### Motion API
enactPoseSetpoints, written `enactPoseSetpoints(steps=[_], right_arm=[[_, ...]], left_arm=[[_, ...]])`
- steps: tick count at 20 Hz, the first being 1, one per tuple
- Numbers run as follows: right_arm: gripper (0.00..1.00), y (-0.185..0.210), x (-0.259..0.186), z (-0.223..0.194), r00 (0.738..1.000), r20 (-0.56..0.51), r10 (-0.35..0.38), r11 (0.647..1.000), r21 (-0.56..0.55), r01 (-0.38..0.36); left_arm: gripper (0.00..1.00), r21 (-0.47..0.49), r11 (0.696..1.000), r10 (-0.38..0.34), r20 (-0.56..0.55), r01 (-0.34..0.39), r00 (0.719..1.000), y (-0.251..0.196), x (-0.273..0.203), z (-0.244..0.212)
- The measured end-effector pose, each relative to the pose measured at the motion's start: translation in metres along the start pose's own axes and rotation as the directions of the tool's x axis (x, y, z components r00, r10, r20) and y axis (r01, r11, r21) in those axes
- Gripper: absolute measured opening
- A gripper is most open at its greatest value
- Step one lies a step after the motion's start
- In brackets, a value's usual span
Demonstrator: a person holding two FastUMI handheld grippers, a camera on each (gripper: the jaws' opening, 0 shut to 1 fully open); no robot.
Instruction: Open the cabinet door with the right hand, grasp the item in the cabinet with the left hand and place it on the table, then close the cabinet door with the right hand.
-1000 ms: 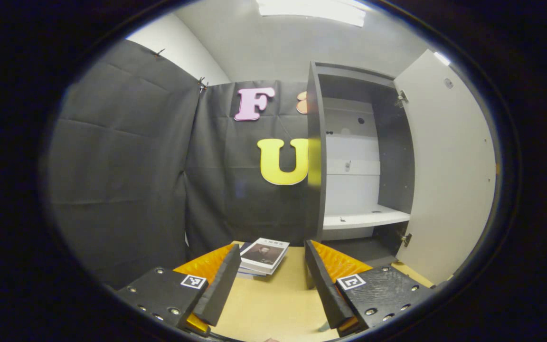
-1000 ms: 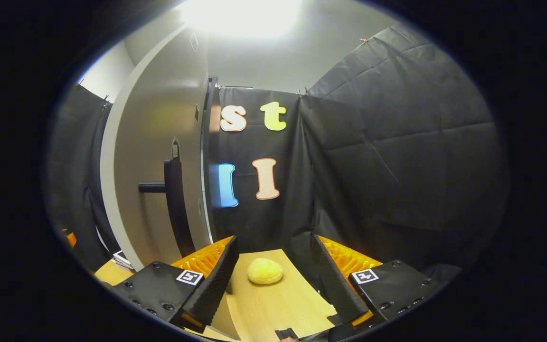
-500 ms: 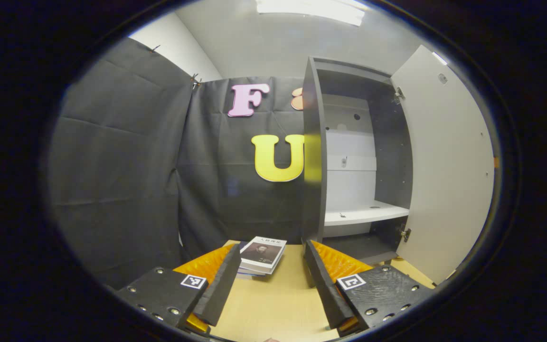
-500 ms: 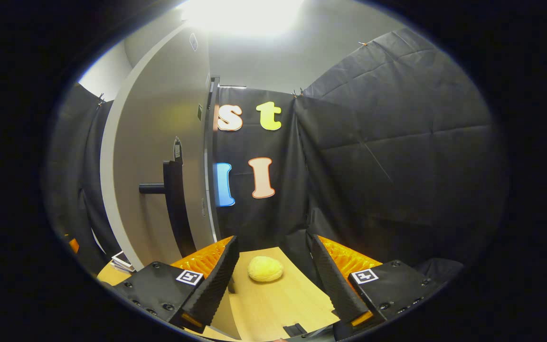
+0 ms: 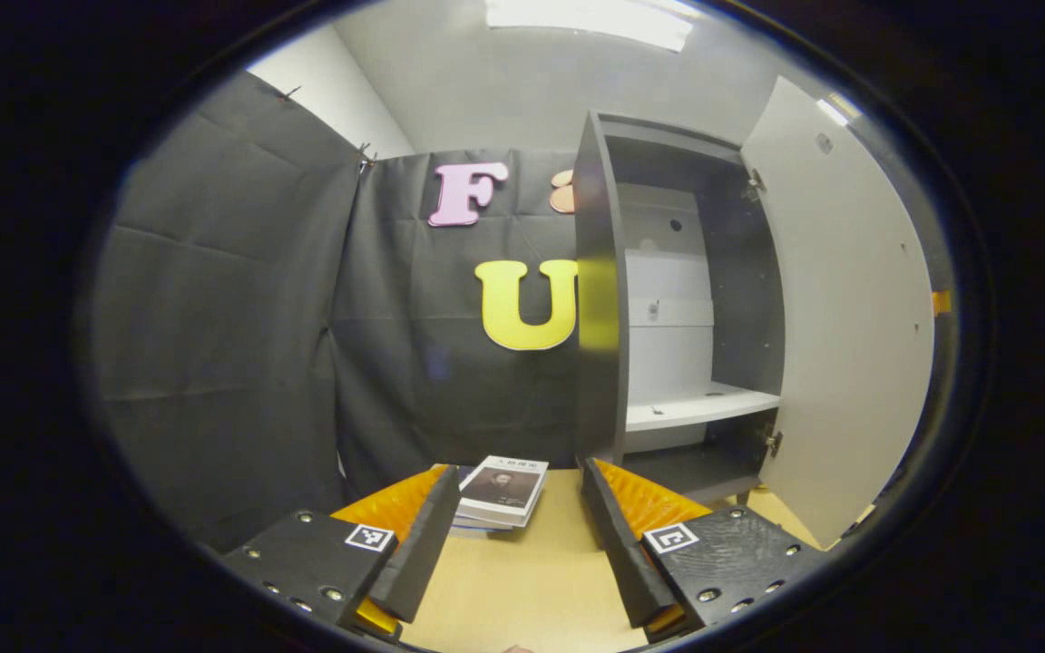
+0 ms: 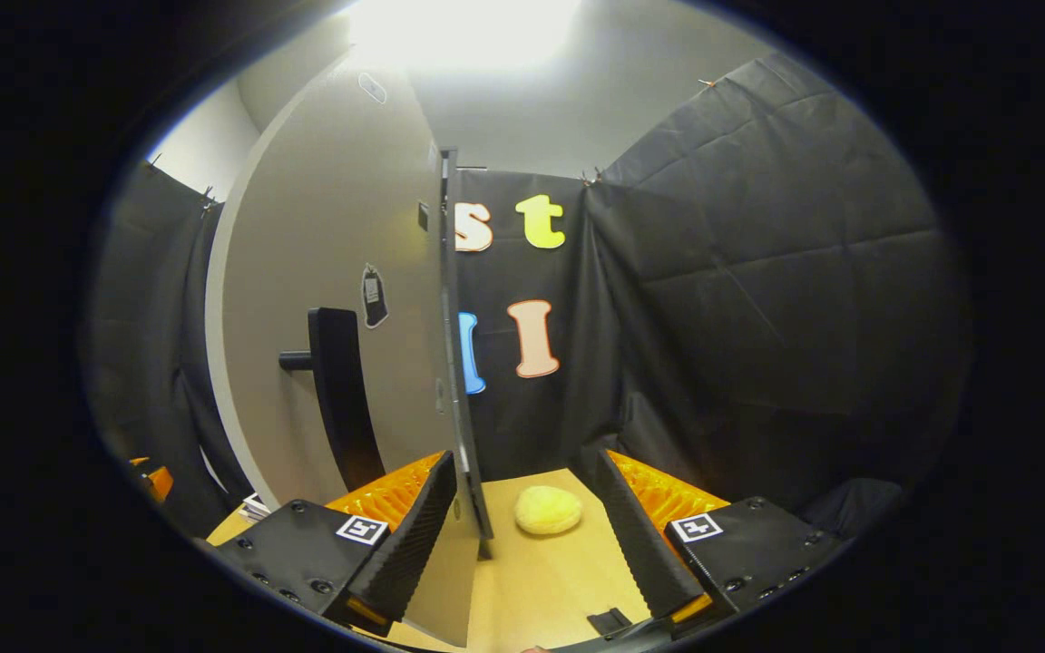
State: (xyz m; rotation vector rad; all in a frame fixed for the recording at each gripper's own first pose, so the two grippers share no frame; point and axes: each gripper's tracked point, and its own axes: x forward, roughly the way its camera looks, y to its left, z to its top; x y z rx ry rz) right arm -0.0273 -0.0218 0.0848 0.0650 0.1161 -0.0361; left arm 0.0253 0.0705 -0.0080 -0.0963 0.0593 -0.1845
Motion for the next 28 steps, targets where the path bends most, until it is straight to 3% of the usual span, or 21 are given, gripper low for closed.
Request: enactPoseSetpoints(steps=[9,11,12,14,15,18,20,28], right_arm=[[0.92,0.076,0.011,-0.006,0.989,-0.01,0.146,0.989,0.006,-0.146],[0.98,0.093,0.014,-0.006,0.984,-0.006,0.178,0.984,0.011,-0.177],[0.92,0.103,0.016,-0.009,0.981,-0.008,0.196,0.98,0.017,-0.196],[0.92,0.123,0.023,-0.011,0.972,-0.015,0.236,0.971,0.028,-0.236],[0.98,0.134,0.027,-0.012,0.967,-0.015,0.255,0.967,0.032,-0.254],[0.92,0.166,0.043,-0.011,0.945,-0.006,0.327,0.944,0.047,-0.326],[0.98,0.187,0.046,-0.012,0.93,-0.004,0.368,0.929,0.049,-0.367],[0.98,0.203,0.041,-0.008,0.911,0.027,0.411,0.912,0.004,-0.411]], left_arm=[[0.84,-0.005,0.999,0.045,0.0,-0.045,0.999,0.038,-0.012,-0.006],[0.85,-0.001,0.998,0.061,0.0,-0.061,0.998,0.049,-0.019,-0.008],[0.85,-0.001,0.998,0.069,-0.001,-0.069,0.998,0.054,-0.021,-0.008],[0.82,-0.004,0.997,0.082,-0.006,-0.082,0.997,0.063,-0.026,-0.009],[0.84,-0.005,0.996,0.089,-0.009,-0.089,0.996,0.068,-0.028,-0.012],[0.85,-0.003,0.994,0.106,-0.012,-0.106,0.994,0.079,-0.032,-0.015],[0.84,-0.001,0.994,0.113,-0.012,-0.113,0.993,0.085,-0.033,-0.018],[0.84,-0.004,0.992,0.123,-0.006,-0.123,0.992,0.091,-0.025,-0.011]])
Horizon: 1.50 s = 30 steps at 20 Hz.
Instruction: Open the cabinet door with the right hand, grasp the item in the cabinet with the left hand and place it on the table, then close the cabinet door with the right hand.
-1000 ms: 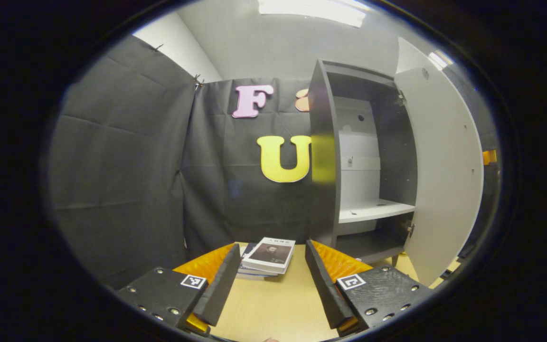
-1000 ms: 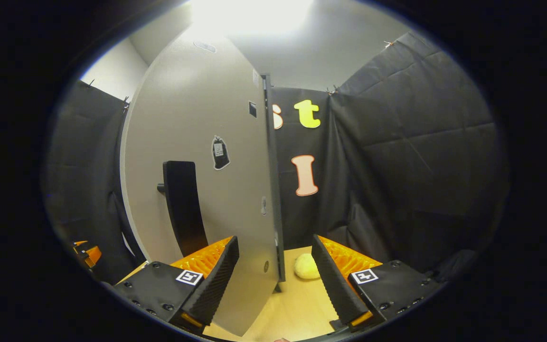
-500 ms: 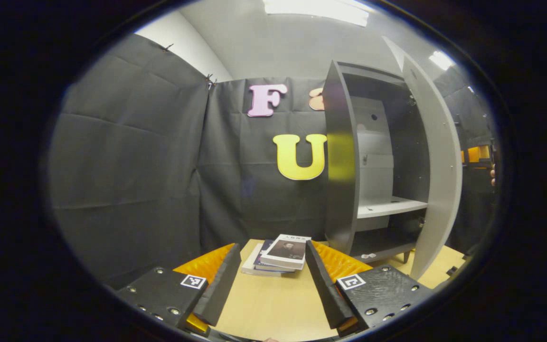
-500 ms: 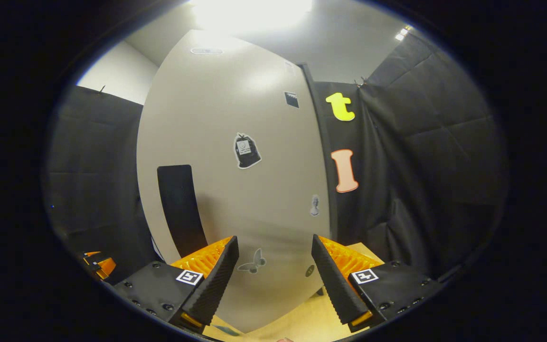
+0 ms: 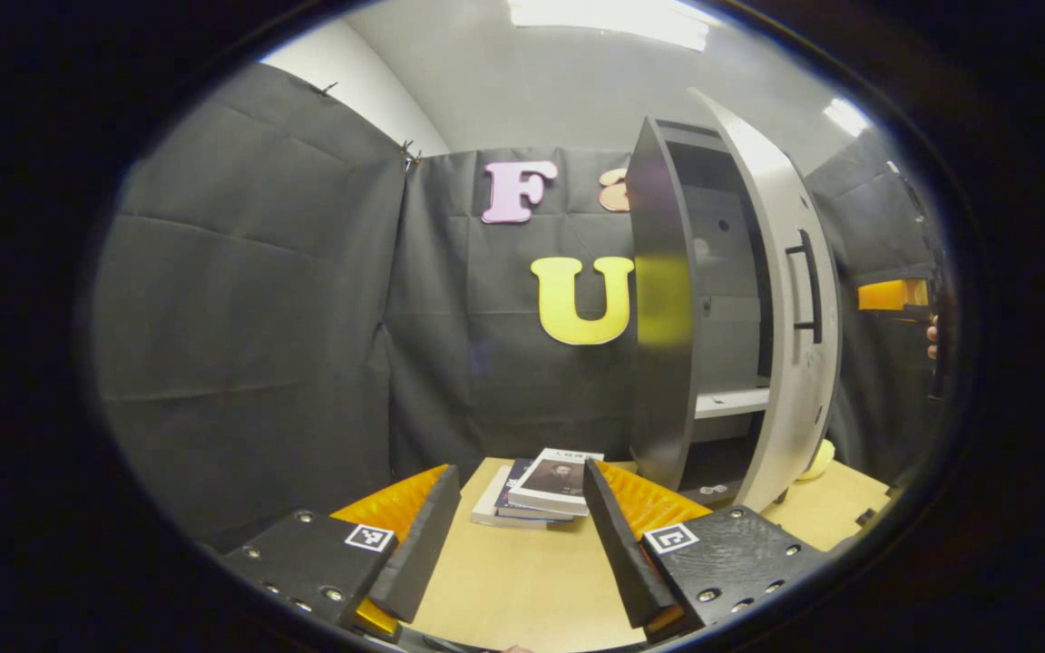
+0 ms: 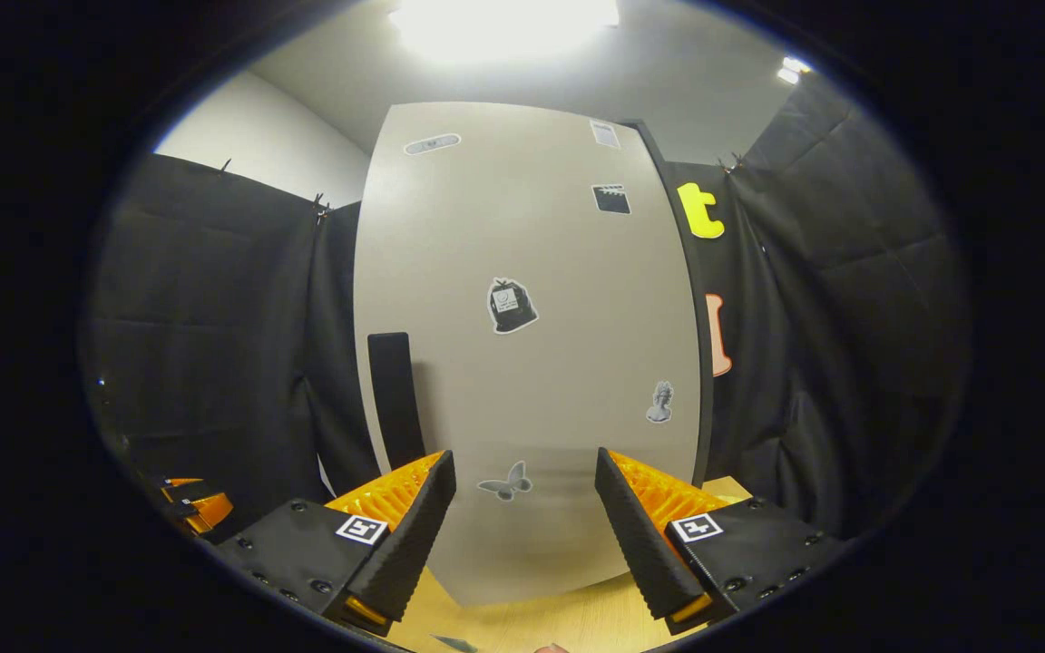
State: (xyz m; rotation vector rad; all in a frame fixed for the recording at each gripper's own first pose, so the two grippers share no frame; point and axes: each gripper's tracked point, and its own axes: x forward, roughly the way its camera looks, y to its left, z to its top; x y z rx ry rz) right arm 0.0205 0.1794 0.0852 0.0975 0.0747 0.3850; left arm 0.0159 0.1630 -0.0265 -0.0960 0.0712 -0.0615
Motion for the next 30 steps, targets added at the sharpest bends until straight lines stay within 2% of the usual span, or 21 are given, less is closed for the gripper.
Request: enactPoseSetpoints(steps=[1,2,4,6,10,17,18,25,30], right_arm=[[0.98,-0.005,-0.003,0.001,1.0,0.003,0.002,1.0,-0.005,-0.002],[0.98,-0.011,-0.007,0.002,1.0,0.003,0.001,1.0,-0.009,-0.001],[0.98,-0.029,-0.013,0.006,1.0,0.009,0.0,1.0,-0.016,0.0],[0.98,-0.053,-0.023,0.012,1.0,0.011,-0.01,1.0,-0.012,0.01],[0.98,-0.098,-0.038,0.02,0.999,0.019,-0.035,0.999,-0.016,0.035],[0.98,-0.174,-0.067,0.02,0.996,0.015,-0.093,0.996,-0.01,0.093],[0.98,-0.184,-0.07,0.019,0.995,0.016,-0.103,0.995,-0.013,0.104],[0.98,-0.232,-0.096,0.009,0.984,0.023,-0.175,0.984,-0.038,0.176],[0.98,-0.239,-0.106,-0.006,0.982,-0.003,-0.187,0.981,-0.047,0.187]], left_arm=[[0.87,0.006,1.0,0.008,0.009,-0.009,1.0,-0.003,0.003,0.004],[0.82,0.013,1.0,0.015,0.017,-0.015,1.0,-0.008,0.006,0.009],[0.84,0.023,1.0,0.019,0.027,-0.02,0.999,-0.022,0.012,0.019],[0.82,0.028,0.999,0.027,0.034,-0.028,0.999,-0.041,0.016,0.03],[0.84,0.03,0.999,0.022,0.065,-0.024,0.998,-0.082,0.016,0.054],[0.82,0.048,0.999,-0.004,0.087,-0.001,0.996,-0.153,0.009,0.078],[0.87,0.053,0.999,-0.006,0.091,0.001,0.996,-0.161,0.008,0.081],[0.82,0.079,0.997,-0.02,0.1,0.012,0.995,-0.199,-0.001,0.095],[0.82,0.087,0.996,-0.007,0.106,-0.002,0.994,-0.203,-0.008,0.099]])
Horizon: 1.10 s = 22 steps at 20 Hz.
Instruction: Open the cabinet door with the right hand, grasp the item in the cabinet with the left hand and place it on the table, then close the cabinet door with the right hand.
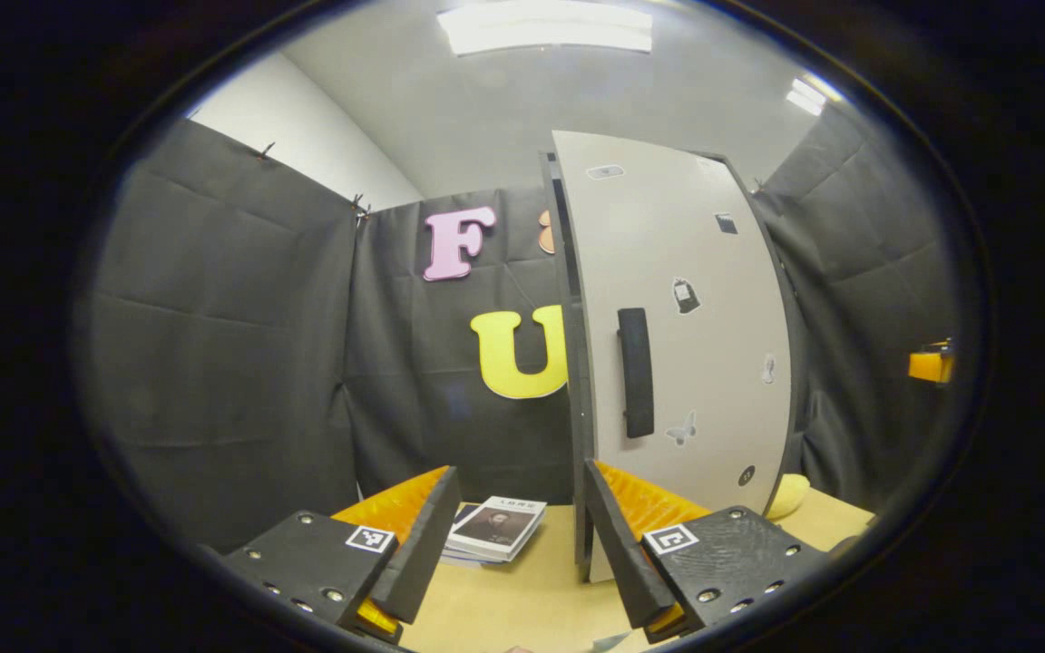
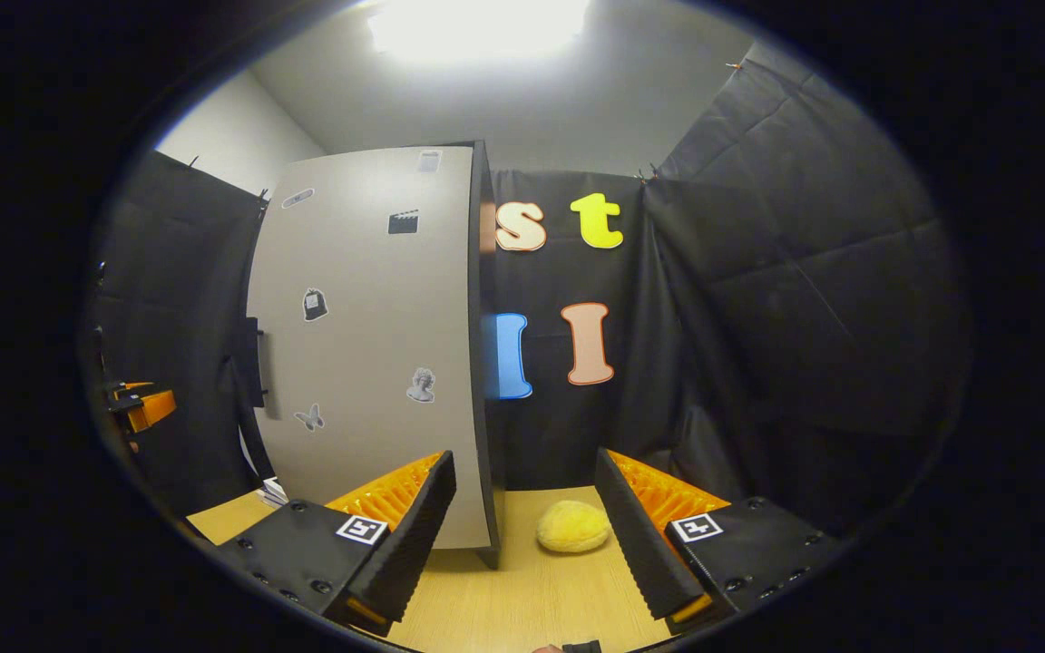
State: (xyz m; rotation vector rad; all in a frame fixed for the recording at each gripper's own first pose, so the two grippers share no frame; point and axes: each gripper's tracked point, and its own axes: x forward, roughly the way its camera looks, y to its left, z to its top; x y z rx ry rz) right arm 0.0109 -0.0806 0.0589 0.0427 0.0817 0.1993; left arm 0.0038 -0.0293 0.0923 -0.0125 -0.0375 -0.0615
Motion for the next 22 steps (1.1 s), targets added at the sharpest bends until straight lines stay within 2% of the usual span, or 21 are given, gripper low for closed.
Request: enactPoseSetpoints(steps=[13,22], right_arm=[[0.98,0.019,-0.007,-0.002,0.999,0.017,0.029,1.0,-0.013,-0.029],[0.98,0.023,-0.009,-0.001,0.999,0.017,0.034,0.999,-0.013,-0.034]], left_arm=[[0.82,0.03,1.0,0.0,0.022,0.0,1.0,0.005,-0.002,0.014],[0.82,0.013,1.0,0.014,0.01,-0.014,1.0,0.01,0.001,0.003]])
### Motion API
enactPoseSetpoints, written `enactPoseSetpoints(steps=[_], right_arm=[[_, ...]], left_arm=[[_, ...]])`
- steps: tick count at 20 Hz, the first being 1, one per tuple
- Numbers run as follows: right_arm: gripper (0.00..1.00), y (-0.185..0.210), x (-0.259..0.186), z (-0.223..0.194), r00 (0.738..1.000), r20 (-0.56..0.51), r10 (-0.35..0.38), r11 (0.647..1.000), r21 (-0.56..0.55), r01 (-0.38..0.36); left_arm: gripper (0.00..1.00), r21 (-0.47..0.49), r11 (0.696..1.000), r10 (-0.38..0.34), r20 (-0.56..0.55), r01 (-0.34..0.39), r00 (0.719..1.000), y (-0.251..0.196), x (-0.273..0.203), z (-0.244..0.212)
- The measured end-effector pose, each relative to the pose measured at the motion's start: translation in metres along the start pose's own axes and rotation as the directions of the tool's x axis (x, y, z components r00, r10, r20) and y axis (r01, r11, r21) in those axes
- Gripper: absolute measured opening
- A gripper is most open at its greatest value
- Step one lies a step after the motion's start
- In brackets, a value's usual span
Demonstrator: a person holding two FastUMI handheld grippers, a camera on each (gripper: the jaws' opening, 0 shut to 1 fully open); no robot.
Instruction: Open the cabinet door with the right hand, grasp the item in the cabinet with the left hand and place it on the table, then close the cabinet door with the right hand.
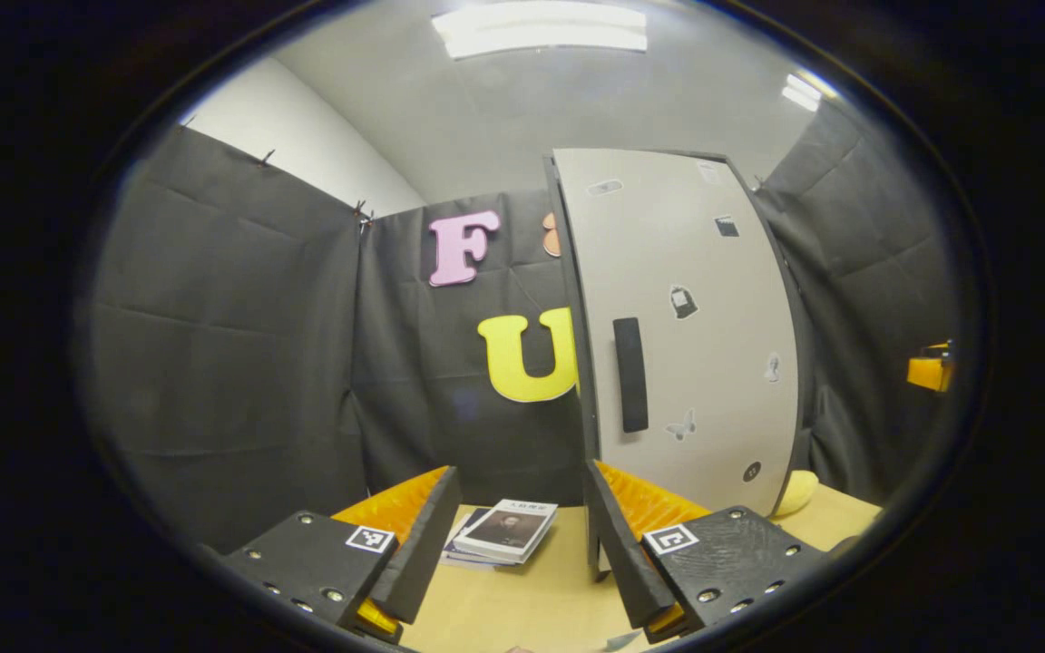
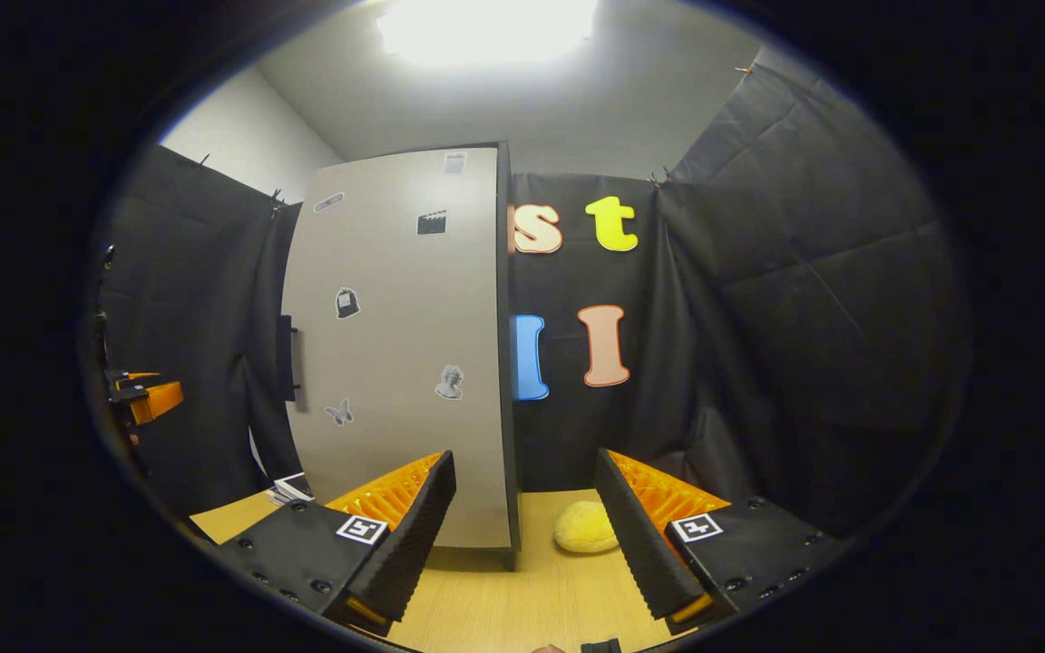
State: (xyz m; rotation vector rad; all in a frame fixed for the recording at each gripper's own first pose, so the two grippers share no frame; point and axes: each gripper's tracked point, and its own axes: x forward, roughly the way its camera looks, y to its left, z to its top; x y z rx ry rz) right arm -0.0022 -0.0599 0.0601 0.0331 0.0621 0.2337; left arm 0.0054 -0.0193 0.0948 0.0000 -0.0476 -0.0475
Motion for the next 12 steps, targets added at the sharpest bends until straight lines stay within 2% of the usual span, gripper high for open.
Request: enactPoseSetpoints(steps=[12], right_arm=[[0.98,-0.003,-0.0003,0.0008,1.0,-0.006,-0.005,1.0,0.005,0.005]], left_arm=[[0.82,0.0,1.0,0.008,0.013,-0.008,1.0,0.0042,-0.0009,0.0035]])
